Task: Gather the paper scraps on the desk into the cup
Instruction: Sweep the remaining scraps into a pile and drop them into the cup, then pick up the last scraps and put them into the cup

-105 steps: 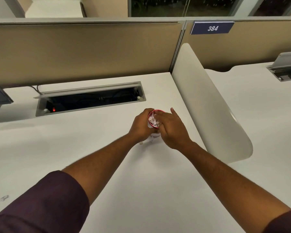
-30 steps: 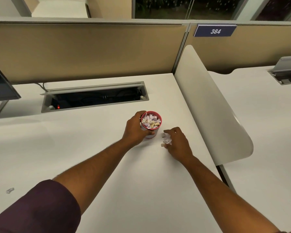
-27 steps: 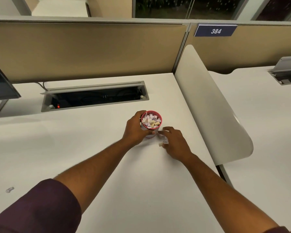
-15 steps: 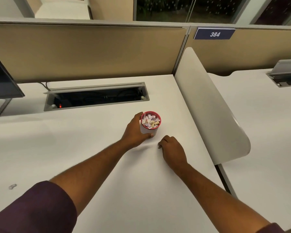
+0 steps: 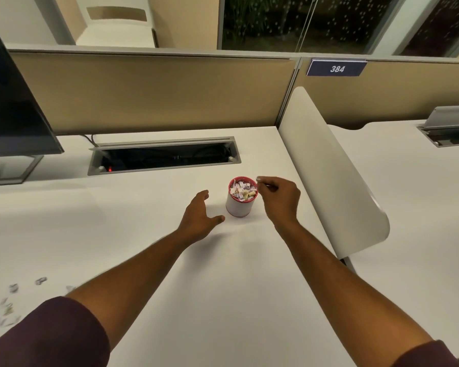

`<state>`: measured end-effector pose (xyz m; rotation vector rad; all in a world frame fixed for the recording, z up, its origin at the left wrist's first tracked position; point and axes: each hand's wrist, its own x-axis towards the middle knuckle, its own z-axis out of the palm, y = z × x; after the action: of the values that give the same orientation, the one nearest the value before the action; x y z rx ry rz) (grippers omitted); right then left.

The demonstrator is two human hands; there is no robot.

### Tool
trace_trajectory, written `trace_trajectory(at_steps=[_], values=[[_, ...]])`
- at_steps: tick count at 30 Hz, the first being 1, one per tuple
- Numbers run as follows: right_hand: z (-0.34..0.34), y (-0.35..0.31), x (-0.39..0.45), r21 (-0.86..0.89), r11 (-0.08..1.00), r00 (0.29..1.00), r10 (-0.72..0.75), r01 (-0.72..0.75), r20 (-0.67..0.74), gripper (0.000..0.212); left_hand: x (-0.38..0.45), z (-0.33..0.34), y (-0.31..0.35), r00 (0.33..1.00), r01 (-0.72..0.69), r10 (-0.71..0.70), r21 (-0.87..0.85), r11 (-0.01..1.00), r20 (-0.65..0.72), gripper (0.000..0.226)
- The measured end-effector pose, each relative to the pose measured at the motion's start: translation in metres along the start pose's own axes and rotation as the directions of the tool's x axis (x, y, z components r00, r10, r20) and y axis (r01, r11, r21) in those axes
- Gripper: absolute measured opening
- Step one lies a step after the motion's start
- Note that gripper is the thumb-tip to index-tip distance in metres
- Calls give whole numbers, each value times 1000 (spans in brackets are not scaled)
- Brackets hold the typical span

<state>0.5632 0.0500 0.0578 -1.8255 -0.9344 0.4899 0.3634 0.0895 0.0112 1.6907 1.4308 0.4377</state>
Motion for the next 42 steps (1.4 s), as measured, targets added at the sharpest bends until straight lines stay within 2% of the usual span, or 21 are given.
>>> trace_trajectory(at_steps=[2, 4, 8, 10, 12, 16, 20, 25, 30, 36, 39, 42], values=[[7, -16, 3, -126, 982, 988, -129, 140, 90, 16, -5, -1, 0, 1000, 3, -3, 0, 1000, -12, 90], [15, -25, 6, -256, 941, 967, -180, 223, 178, 19, -10, -2, 1, 1000, 4, -4, -5, 1000, -25, 88], [27, -28, 14, -516, 792, 923, -149, 326, 355, 27, -22, -9, -4, 997, -18, 16, -24, 1000, -78, 81], [28, -27, 16, -572, 749, 916, -118, 335, 383, 29, -27, -17, -10, 994, -24, 21, -30, 999, -107, 78], [27, -27, 16, -568, 757, 926, -131, 325, 355, 24, -33, -27, -18, 991, -24, 19, -35, 999, -133, 75], [22, -31, 12, -485, 841, 969, -173, 240, 178, 15, -44, -44, -36, 985, -4, -4, -48, 999, -170, 69], [19, -32, -3, -591, 763, 965, -199, 262, 171, 16, -56, -56, -53, 986, 13, -20, -45, 999, -164, 64], [29, -30, -38, -568, 754, 939, -324, 329, 115, 14, -72, -79, -83, 988, 6, -5, 8, 1000, -154, 57], [60, -24, -91, -430, 829, 933, -295, 356, 204, 18, -93, -115, -133, 986, 60, -47, 77, 995, -158, 55], [115, -4, -160, -351, 871, 861, -142, 343, 489, 23, -124, -172, -213, 987, 75, -35, 259, 963, -155, 60], [146, 6, -197, -356, 870, 852, -127, 341, 508, 26, -140, -204, -250, 983, 79, -12, 360, 930, -185, 65], [182, 11, -237, -368, 856, 875, -179, 364, 449, 35, -161, -235, -285, 971, 111, -5, 433, 894, -238, 67]])
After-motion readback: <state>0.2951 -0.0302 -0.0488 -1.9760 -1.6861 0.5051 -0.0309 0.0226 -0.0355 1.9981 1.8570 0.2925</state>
